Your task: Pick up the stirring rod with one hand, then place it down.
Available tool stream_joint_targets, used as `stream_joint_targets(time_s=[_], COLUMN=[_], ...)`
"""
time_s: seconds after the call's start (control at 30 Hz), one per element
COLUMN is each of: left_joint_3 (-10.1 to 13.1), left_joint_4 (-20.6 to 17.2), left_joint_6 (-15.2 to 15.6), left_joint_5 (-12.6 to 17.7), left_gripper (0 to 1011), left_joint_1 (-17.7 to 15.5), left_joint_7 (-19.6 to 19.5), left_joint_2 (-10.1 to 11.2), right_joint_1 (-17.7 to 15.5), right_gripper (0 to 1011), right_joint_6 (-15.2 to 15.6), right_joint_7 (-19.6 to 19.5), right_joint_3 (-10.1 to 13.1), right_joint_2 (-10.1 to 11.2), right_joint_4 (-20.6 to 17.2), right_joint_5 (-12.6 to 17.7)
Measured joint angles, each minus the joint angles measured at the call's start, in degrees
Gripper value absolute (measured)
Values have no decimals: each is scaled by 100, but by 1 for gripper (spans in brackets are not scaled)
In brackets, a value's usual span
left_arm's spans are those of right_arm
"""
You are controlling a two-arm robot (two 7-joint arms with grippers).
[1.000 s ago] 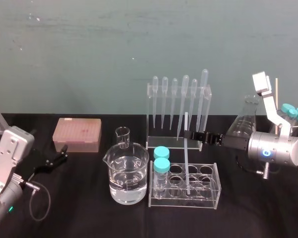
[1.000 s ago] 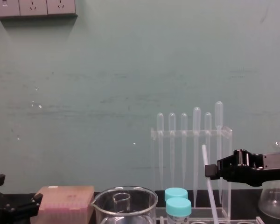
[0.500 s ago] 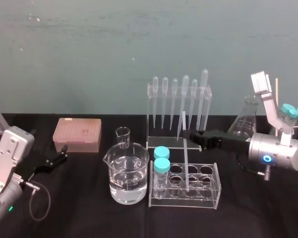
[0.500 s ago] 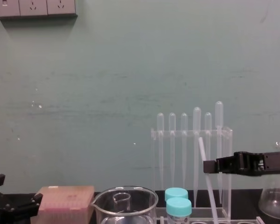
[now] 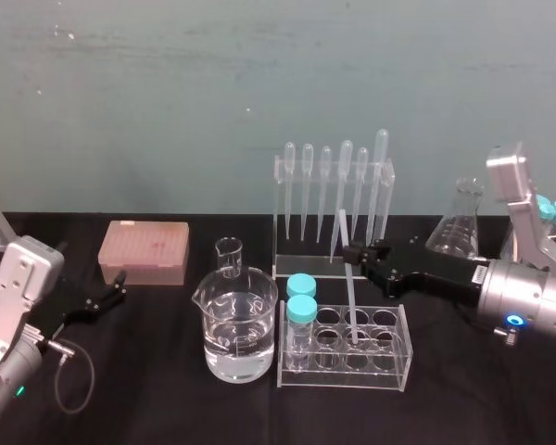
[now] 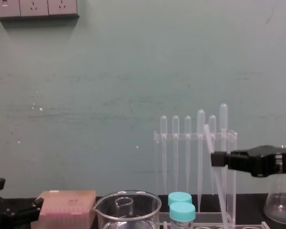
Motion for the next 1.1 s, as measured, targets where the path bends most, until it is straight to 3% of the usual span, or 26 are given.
stream_joint_targets(time_s=[0.37, 0.63, 1.1], left_joint_3=[0, 0, 0], left_joint_4=[0, 0, 0], left_joint_6=[0, 0, 0], left_joint_5=[0, 0, 0], left_gripper=[1000, 1000, 1000], left_joint_1=[0, 0, 0], left_joint_7=[0, 0, 0], left_joint_2=[0, 0, 0], right_joint_1=[-226, -210, -190], right_gripper=[66, 66, 66], right_joint_6=[-326, -230, -200], right_joint_7=[6, 10, -67], right_joint_3=[495, 829, 908], right_joint_2=[55, 258, 448], right_joint_4=[-442, -894, -1071], right_joint_5=[248, 559, 584])
